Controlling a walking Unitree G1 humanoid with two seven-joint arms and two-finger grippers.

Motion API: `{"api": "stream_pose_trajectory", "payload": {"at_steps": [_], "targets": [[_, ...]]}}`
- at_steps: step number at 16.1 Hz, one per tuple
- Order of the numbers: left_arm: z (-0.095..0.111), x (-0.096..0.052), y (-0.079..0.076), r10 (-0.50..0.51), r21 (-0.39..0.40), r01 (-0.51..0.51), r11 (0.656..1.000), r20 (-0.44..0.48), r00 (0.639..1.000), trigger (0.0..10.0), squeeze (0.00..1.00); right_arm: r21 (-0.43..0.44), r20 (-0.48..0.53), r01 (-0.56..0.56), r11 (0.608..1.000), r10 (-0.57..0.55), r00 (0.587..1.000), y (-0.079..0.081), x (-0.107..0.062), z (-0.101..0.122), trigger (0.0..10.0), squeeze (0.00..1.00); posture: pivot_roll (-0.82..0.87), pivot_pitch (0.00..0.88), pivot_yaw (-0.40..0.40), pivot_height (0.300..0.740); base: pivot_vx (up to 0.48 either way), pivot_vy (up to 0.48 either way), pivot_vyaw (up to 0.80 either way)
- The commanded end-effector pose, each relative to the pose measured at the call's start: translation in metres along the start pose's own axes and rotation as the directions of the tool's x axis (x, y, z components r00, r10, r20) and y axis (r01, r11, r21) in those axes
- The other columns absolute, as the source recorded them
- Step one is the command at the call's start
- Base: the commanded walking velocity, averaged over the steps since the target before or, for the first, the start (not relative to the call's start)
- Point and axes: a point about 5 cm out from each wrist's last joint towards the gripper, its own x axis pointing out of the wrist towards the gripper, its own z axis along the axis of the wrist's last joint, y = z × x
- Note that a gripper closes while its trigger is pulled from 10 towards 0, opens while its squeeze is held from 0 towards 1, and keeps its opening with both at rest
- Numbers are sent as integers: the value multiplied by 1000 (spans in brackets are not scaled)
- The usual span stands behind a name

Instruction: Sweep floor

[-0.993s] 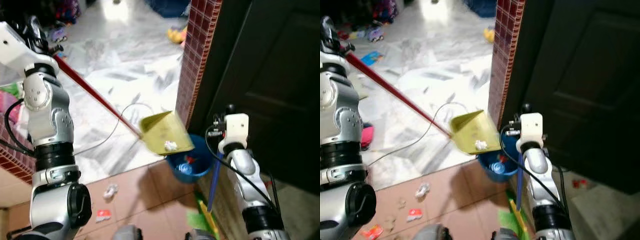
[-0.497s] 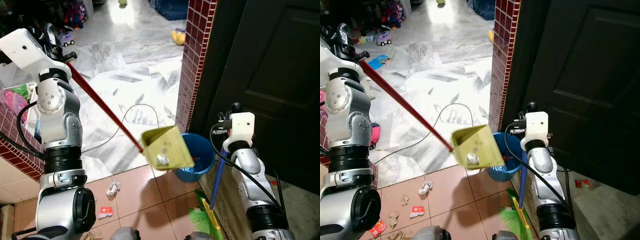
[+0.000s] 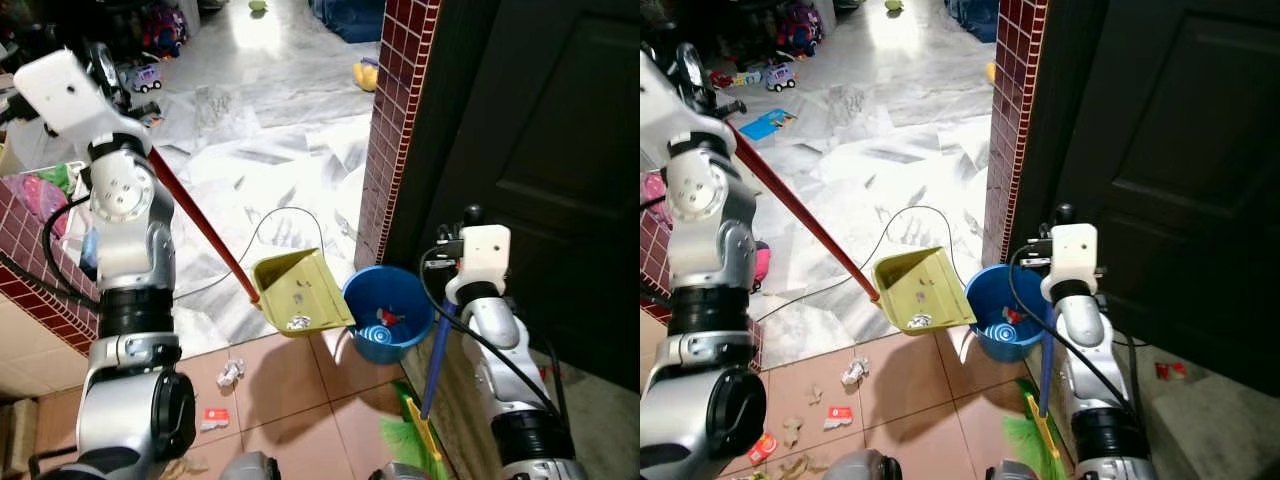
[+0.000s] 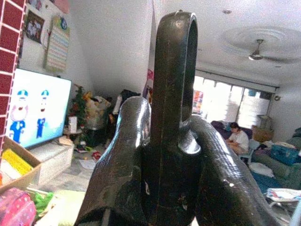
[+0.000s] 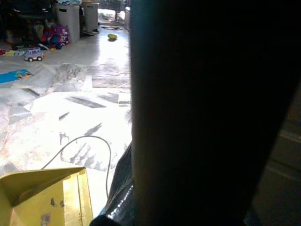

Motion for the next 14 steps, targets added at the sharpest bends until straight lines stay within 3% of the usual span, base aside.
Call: {"api": "stream_pose_trajectory", "payload": {"at_steps": [1,4,10,12,14], "targets": [[26,8,-17,-22,-30,26,999,117,993,10000,0,4,23,5,1000,-5,1000,4,0,4,10000,0,-78,0,112,740,0,0,0],[27,10,-27,9,1,-9,1000,128,992,10000,0,21,17,23,1000,-23,1000,6,-4,1,10000,0,-73,0,138,740,0,0,0],[24,14,-55,12,-35,-9,999,106,994,10000,0,42,17,54,998,-55,998,11,-5,0,10000,0,-82,0,176,740,0,0,0],[21,9,-68,-16,-44,20,999,97,995,10000,0,44,20,59,997,-60,998,12,-5,0,10000,0,-87,0,179,740,0,0,0],[14,-6,-93,-87,-48,91,995,95,992,10000,0,46,25,64,997,-65,998,13,-6,1,10000,0,-96,0,184,740,0,0,0]]}}
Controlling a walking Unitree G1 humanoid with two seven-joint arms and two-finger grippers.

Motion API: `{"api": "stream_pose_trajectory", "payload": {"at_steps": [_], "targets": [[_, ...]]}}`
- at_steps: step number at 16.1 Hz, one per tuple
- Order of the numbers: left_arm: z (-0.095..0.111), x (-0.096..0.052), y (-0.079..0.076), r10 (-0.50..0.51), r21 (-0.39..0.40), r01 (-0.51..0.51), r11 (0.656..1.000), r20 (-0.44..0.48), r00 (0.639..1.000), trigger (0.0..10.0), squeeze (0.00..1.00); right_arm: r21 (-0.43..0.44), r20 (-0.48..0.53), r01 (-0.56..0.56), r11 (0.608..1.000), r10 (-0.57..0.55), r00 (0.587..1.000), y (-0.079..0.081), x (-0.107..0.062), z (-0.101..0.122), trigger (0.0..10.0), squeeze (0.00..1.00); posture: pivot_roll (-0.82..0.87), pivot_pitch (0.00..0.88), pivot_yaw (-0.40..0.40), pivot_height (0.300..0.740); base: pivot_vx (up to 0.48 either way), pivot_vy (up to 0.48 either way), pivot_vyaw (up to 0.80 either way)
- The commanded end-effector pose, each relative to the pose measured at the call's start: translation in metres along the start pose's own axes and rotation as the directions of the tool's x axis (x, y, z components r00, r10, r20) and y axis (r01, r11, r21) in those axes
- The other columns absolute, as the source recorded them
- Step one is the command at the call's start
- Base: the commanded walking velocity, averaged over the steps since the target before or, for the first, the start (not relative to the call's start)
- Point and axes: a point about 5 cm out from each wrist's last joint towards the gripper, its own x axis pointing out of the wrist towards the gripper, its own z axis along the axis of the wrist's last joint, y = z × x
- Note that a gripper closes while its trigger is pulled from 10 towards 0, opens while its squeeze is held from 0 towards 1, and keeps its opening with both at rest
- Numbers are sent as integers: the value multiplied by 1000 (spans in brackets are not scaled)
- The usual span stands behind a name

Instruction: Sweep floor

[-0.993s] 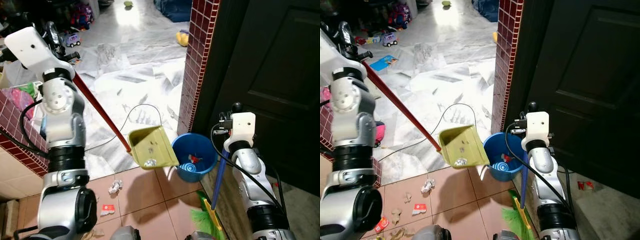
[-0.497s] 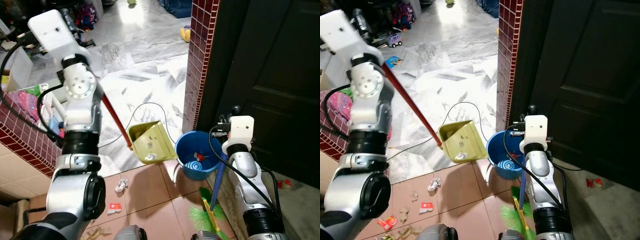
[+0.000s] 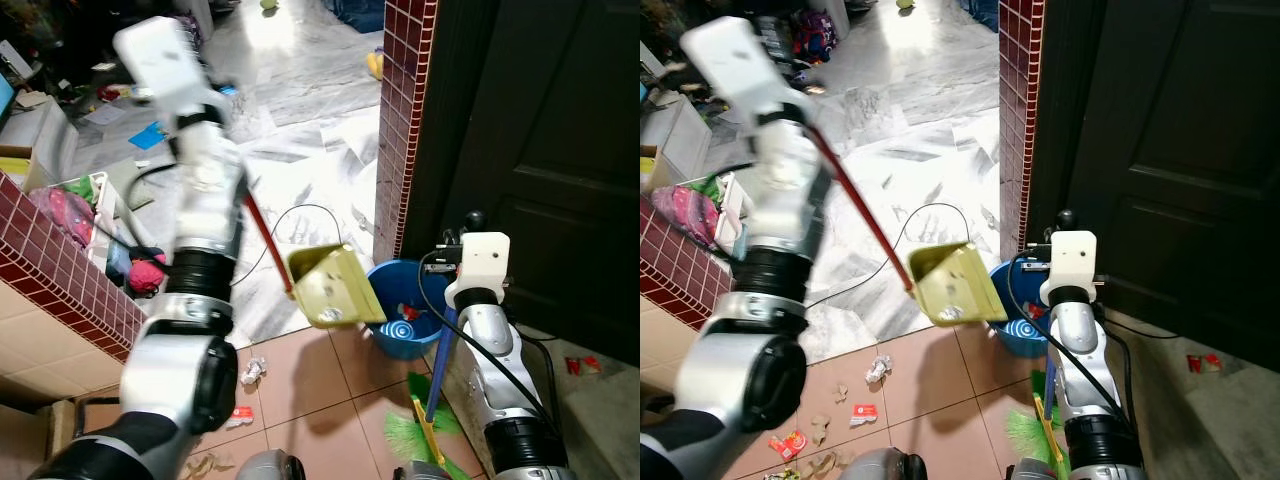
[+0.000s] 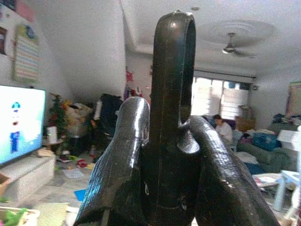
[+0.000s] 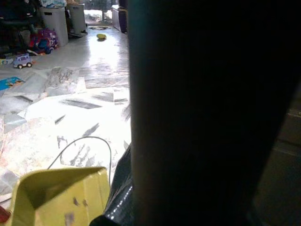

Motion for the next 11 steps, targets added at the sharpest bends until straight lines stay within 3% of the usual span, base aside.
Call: {"api": "stream_pose_trajectory", "payload": {"at_steps": [1,3,5,7,11], "targets": [[20,6,-10,-17,-27,20,999,96,995,10000,0,42,28,-6,999,5,1000,7,0,6,10000,0,-98,0,184,740,0,0,0],[9,-9,-30,-73,-28,76,997,76,994,10000,0,45,35,-4,999,2,999,8,0,9,10000,0,-114,0,189,740,0,0,0],[4,-15,-39,-94,-35,96,995,66,993,10000,0,45,37,-3,999,1,999,10,-1,9,10000,0,-118,0,190,740,0,0,0],[2,-25,-57,-142,-32,144,989,69,988,10000,0,46,42,-5,999,4,999,12,-2,10,10000,0,-126,0,190,740,0,0,0],[15,-30,-77,-204,42,199,979,186,961,10000,0,46,48,-11,999,9,999,15,-1,12,10000,0,-133,0,192,740,0,0,0]]}}
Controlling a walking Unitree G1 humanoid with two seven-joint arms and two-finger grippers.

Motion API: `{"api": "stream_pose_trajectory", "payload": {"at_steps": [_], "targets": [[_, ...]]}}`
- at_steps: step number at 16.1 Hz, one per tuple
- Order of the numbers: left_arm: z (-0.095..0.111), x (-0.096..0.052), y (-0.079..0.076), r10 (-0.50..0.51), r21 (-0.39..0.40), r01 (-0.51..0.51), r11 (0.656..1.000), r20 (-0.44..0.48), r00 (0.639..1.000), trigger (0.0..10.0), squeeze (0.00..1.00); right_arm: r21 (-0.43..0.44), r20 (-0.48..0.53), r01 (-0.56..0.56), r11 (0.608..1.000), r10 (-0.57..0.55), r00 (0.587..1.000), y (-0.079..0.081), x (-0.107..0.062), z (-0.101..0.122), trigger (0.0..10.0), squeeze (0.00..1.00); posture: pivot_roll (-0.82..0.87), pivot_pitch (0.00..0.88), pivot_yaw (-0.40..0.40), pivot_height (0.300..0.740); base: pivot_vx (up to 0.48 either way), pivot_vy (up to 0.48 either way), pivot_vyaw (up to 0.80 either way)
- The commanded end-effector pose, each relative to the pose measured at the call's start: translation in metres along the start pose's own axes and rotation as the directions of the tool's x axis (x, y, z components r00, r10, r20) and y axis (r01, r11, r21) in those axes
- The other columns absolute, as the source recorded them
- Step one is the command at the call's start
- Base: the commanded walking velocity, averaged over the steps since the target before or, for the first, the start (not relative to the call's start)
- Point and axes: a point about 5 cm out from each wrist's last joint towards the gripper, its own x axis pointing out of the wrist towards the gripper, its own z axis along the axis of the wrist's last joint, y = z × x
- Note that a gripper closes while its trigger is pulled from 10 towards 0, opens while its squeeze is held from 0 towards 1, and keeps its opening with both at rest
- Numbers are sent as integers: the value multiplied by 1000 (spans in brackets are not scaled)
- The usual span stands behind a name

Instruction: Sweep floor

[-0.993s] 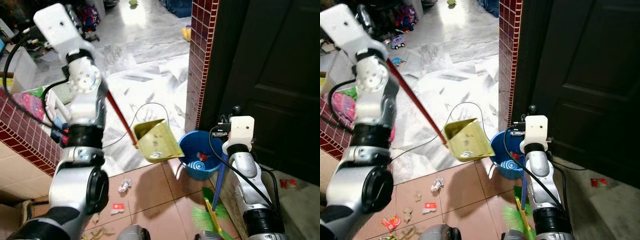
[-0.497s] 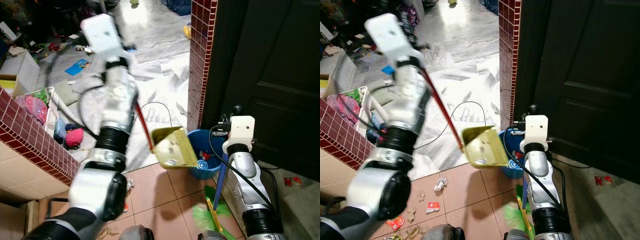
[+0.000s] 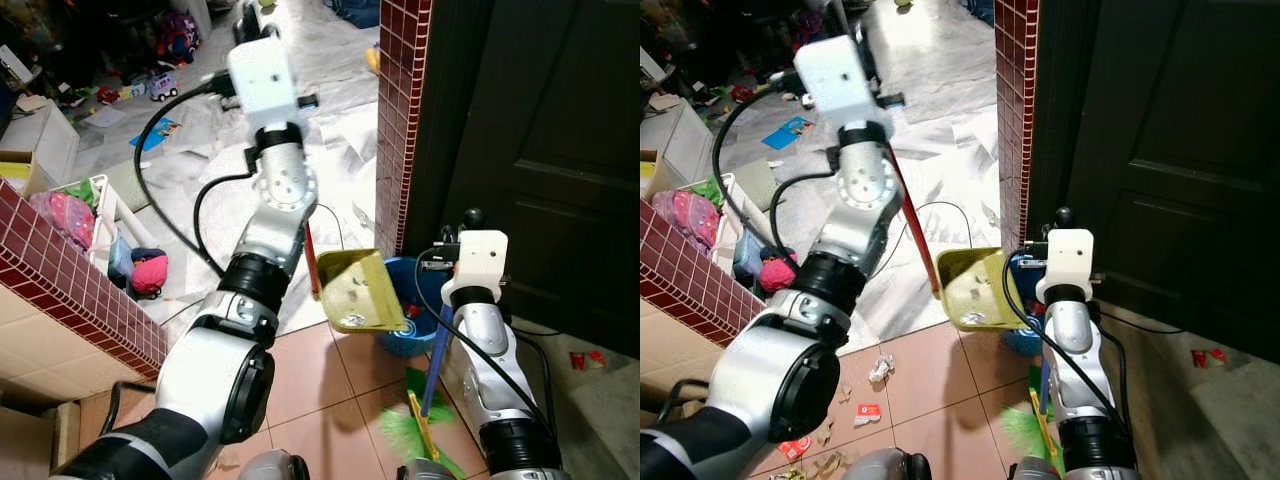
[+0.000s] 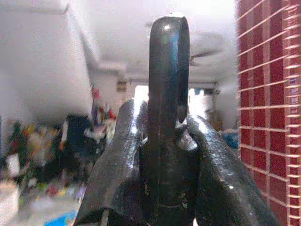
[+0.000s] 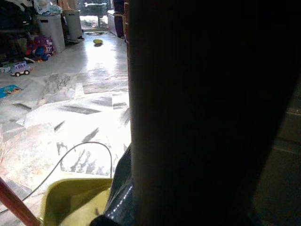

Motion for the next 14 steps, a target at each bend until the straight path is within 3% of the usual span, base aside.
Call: {"api": "stream_pose_trajectory", "payload": {"at_steps": [1,5,9,11,13,14], "targets": [[24,2,-22,-82,1,83,997,133,988,10000,0,33,23,-24,999,23,999,10,0,7,10000,0,-132,0,191,740,0,0,0],[25,-24,-51,-228,-13,235,972,194,954,10000,0,29,25,-23,999,22,999,9,-1,6,10000,0,-138,0,190,740,0,0,0],[29,-38,-67,-314,-21,329,944,238,919,10000,0,27,26,-25,999,25,999,10,0,7,10000,0,-138,0,189,740,0,0,0],[32,-48,-77,-385,-43,409,912,256,887,10000,0,26,26,-29,999,28,999,10,0,7,10000,0,-138,0,188,740,0,0,0],[34,-69,-94,-530,-82,570,818,279,801,10000,0,23,25,-30,999,29,999,10,1,6,10000,0,-137,0,188,740,0,0,0],[33,-72,-96,-556,-84,598,797,283,781,10000,0,23,26,-29,999,29,999,10,1,6,10000,0,-137,0,188,740,0,0,0]]}}
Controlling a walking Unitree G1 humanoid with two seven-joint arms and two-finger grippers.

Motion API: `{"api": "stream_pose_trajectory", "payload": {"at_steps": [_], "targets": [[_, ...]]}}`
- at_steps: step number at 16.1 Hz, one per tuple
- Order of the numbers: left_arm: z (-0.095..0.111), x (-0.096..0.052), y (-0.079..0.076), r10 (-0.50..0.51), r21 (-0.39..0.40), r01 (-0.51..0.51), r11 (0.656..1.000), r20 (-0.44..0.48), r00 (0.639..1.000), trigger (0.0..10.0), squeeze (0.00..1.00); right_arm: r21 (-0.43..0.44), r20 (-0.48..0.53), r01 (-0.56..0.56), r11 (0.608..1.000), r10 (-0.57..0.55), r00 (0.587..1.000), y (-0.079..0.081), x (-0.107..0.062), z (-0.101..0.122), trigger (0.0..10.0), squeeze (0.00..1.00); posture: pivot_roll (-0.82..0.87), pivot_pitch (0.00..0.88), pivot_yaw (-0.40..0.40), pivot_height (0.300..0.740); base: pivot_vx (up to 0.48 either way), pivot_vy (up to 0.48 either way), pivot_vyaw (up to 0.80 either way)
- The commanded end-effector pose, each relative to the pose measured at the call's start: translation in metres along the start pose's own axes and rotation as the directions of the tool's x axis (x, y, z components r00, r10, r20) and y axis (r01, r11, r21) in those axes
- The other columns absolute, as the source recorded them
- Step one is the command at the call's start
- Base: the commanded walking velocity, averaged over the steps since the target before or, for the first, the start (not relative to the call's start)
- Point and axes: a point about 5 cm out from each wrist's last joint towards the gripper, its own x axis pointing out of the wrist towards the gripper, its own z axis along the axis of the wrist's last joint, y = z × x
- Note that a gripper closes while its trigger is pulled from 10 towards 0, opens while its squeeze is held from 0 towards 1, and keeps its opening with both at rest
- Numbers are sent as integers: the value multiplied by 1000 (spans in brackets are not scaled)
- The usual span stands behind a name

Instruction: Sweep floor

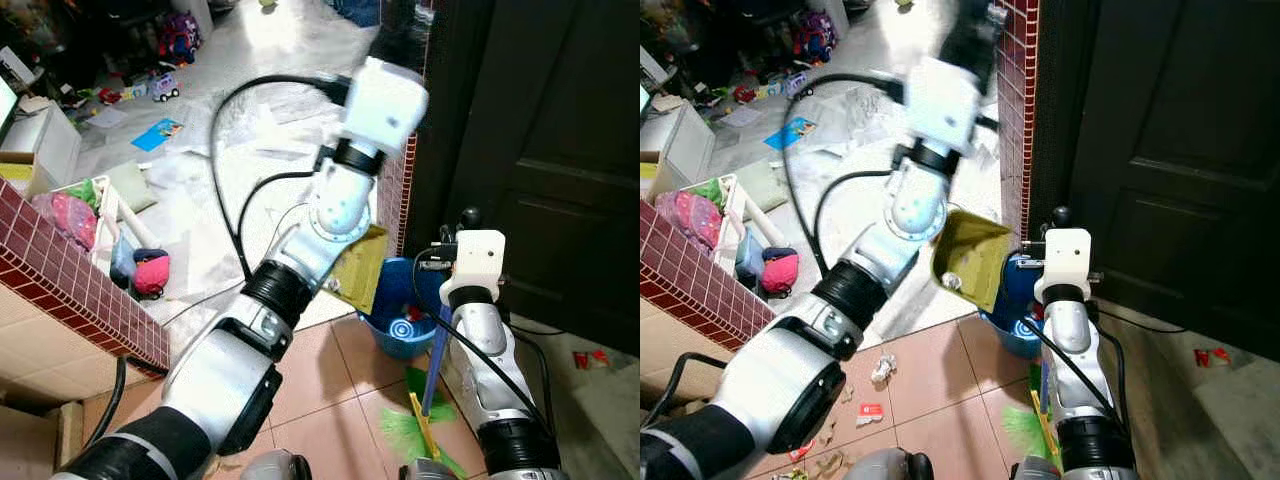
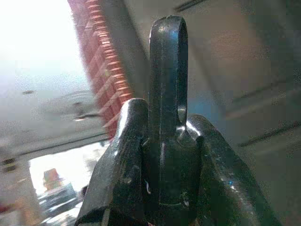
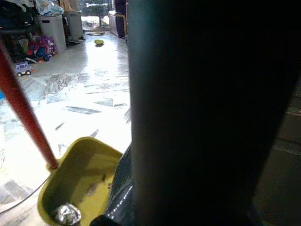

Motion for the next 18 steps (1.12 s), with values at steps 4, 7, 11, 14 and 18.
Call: {"api": "stream_pose_trajectory", "payload": {"at_steps": [4,7,11,14,18], "targets": [[15,-19,-69,-234,-220,239,946,52,971,10000,0,28,23,-30,999,29,999,9,2,5,10000,0,-137,0,184,740,0,0,0],[16,-26,-80,-337,-266,343,901,73,939,10000,0,27,23,-33,999,33,999,9,3,5,10000,0,-134,0,180,740,0,0,0],[22,-28,-86,-388,-268,406,874,118,914,10000,0,27,21,-35,999,35,999,8,3,5,10000,0,-136,0,177,740,0,0,0],[26,-23,-83,-376,-255,398,881,133,917,10000,0,26,21,-38,999,37,999,8,4,5,10000,0,-137,0,175,740,0,0,0],[51,21,-13,-188,-136,220,966,212,959,10000,0,15,22,-44,999,43,999,4,8,5,10000,0,-118,0,149,740,0,0,0]]}}
